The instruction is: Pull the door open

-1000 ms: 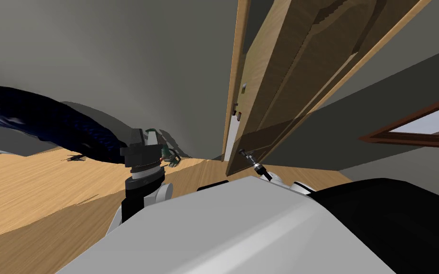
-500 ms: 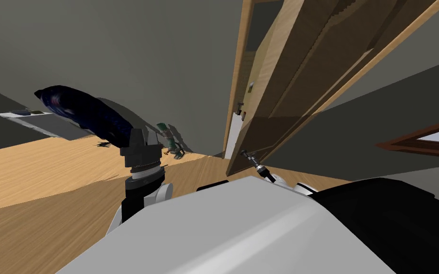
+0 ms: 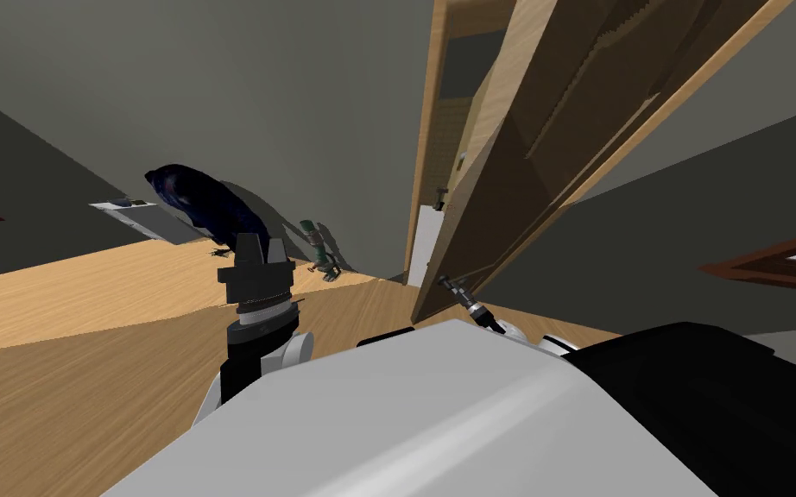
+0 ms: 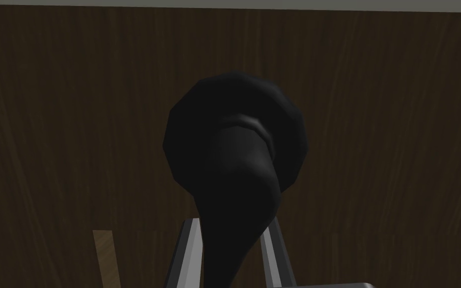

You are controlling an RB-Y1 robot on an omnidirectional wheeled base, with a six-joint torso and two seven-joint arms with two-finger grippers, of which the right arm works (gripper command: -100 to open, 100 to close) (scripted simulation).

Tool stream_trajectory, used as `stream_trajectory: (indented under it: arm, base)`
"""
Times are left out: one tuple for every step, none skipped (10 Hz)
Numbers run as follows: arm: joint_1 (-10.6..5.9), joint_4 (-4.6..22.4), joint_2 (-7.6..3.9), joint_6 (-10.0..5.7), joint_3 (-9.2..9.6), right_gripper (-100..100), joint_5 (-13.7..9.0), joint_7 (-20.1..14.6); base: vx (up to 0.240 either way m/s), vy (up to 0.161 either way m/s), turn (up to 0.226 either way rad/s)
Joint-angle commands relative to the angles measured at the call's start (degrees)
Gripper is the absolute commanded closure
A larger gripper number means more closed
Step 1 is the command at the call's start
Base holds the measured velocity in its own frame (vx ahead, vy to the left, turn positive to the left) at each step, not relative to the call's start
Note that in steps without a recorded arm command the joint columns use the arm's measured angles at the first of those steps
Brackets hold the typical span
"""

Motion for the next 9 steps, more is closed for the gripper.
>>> stream_trajectory:
  arm:
    - [-0.01,0.4,-0.25,-0.66,0.08,100,-0.1,-0.1]
    - [0.03,0.8,-0.42,-1.27,0.22,100,-0.2,-0.1]
    - [0.06,1.1,-0.54,-1.71,0.33,100,-0.3,-0.2]
    - [0.09,1.4,-0.66,-2.16,0.43,100,-0.4,-0.2]
    - [0.12,1.7,-0.78,-2.59,0.54,100,-0.5,-0.3]
    - [0.15,2.0,-0.89,-3.00,0.63,100,-0.6,-0.4]
    - [0.17,2.3,-0.99,-3.35,0.72,100,-0.7,-0.4]
    - [0.19,2.5,-1.07,-3.65,0.79,100,-0.7,-0.4]
    - [0.22,2.7,-1.16,-3.98,0.87,100,-0.8,-0.5]
  base:
    - [-0.231,-0.103,0.219]
    - [-0.229,-0.094,0.219]
    - [-0.235,-0.087,0.218]
    - [-0.206,-0.104,0.163]
    - [-0.210,-0.126,0.175]
    - [-0.224,-0.084,0.169]
    - [-0.208,-0.079,0.151]
    - [-0.193,-0.089,0.122]
    - [-0.206,-0.070,0.132]
